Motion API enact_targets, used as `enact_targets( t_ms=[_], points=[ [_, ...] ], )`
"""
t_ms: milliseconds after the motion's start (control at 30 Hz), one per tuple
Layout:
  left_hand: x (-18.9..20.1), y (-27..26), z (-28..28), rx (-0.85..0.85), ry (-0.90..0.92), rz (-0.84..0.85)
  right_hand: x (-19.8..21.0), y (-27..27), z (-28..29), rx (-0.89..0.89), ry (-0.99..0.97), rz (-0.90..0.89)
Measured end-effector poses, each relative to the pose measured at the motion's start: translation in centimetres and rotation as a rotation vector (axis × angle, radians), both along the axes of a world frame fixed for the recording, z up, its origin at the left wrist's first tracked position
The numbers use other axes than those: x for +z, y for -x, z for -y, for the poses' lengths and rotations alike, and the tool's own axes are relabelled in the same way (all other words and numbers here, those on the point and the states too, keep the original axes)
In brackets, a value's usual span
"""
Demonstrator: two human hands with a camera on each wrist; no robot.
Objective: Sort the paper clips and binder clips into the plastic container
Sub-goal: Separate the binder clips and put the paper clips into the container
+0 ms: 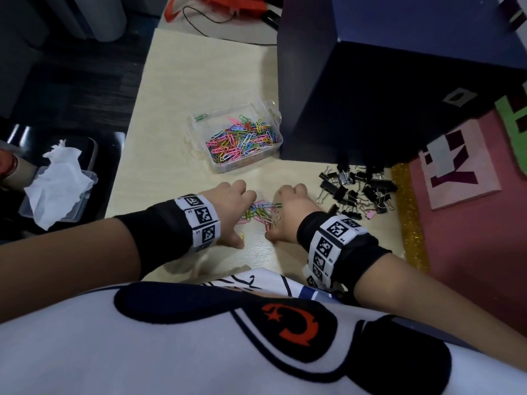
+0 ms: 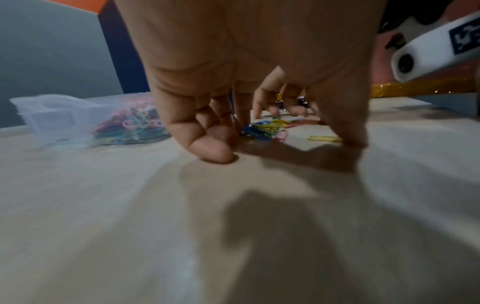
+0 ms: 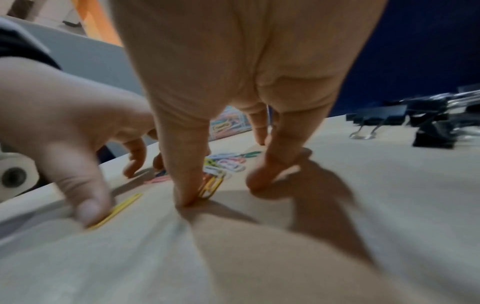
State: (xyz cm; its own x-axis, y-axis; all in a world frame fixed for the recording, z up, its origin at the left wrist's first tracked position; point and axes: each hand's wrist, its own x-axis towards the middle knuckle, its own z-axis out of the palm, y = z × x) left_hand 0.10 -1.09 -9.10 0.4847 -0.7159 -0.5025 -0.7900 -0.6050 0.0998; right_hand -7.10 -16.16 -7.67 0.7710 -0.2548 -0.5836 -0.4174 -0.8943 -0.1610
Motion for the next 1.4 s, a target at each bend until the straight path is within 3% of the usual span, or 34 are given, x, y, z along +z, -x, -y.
enact_targets(
  t_ms=[100, 367, 533, 633, 967, 1100, 1200, 1333, 1400],
  points=[
    [0.2, 0.0, 0.9, 0.067, 0.030, -0.039, 0.1, -0.1, -0.8, 0.100, -0.119, 0.096],
    [0.4, -1.6, 0.7, 0.102, 0.020, -0.038, -0.4, -1.6, -0.6, 0.183, -0.110, 0.155],
    [0.5, -2.0, 0.3, 0.131, 0.062, -0.035, -0.2, -2.6, 0.3, 0.123, -0.097, 0.159],
    [1.4, -2.8, 0.1, 0.179, 0.175, -0.005, 0.7, -3.8, 0.8, 0.084, -0.073, 0.189],
    [5.5, -8.0, -0.2, 0.399, 0.439, 0.112, 4.7, -10.1, 0.7, -0.105, -0.205, 0.482],
    [5.4, -7.7, -0.4, 0.394, 0.471, 0.120, 5.4, -10.0, 1.0, -0.027, -0.163, 0.412],
    [4.3, -5.9, -0.8, 0.287, 0.438, 0.073, 5.2, -8.3, 1.2, 0.008, -0.118, 0.400],
    [2.2, -3.5, -0.9, 0.145, 0.175, -0.009, 4.1, -5.2, 0.9, 0.156, 0.053, -0.029],
    [1.2, -3.0, -0.9, 0.083, 0.074, -0.021, 3.0, -3.6, 0.4, 0.124, 0.056, -0.119]
  ],
)
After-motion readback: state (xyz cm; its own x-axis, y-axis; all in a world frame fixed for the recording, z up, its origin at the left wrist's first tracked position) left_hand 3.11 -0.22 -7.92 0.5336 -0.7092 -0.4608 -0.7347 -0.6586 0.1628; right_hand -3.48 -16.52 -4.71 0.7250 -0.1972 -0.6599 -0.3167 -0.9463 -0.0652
